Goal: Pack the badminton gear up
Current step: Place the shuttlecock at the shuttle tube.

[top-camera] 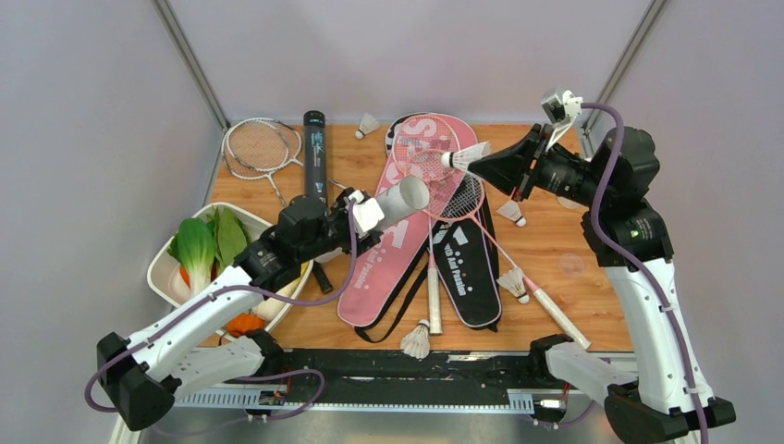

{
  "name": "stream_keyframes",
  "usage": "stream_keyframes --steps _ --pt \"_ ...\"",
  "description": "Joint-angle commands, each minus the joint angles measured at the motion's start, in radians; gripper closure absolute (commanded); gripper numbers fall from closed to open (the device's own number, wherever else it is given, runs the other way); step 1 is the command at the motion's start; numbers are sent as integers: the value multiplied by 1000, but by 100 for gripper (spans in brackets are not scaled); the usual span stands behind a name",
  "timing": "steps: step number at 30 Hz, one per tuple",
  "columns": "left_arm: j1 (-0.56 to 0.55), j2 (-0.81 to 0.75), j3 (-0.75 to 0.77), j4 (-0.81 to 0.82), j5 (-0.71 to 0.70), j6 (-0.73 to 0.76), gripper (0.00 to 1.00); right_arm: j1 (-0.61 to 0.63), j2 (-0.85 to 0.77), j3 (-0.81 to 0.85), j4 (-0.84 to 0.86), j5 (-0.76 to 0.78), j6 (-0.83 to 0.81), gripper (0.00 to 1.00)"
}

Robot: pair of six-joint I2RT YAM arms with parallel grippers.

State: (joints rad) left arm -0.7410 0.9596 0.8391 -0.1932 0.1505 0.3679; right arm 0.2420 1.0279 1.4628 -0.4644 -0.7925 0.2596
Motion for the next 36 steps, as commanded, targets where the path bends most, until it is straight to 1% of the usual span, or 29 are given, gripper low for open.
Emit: stream_keyframes --steps 1,8,16,19,23,29,31,33,36 --pt "-21 7 98 40 -18 84 100 34 -14 6 -58 -71 1 100" --pt "-65 65 143 37 -26 130 100 114 -15 -61 -77 -51 7 100" --pt "-121 136 214 3 -97 201 100 275 -5 -117 -90 115 -7 100" --pt "-129 141 216 9 -105 211 100 311 14 -125 -98 163 -23 100" --pt "-141 136 203 19 -104 230 100 354 33 -140 -99 267 -37 100" --pt "-146 109 156 61 -88 245 100 390 66 -155 -99 312 -40 99" --pt "-146 101 145 64 -85 246 100 391 64 -154 -98 350 -33 90" --pt "-146 96 141 65 -88 244 100 391 58 -146 -98 377 -15 73" --pt "-146 88 129 69 -96 238 100 391 40 -128 -92 397 33 58"
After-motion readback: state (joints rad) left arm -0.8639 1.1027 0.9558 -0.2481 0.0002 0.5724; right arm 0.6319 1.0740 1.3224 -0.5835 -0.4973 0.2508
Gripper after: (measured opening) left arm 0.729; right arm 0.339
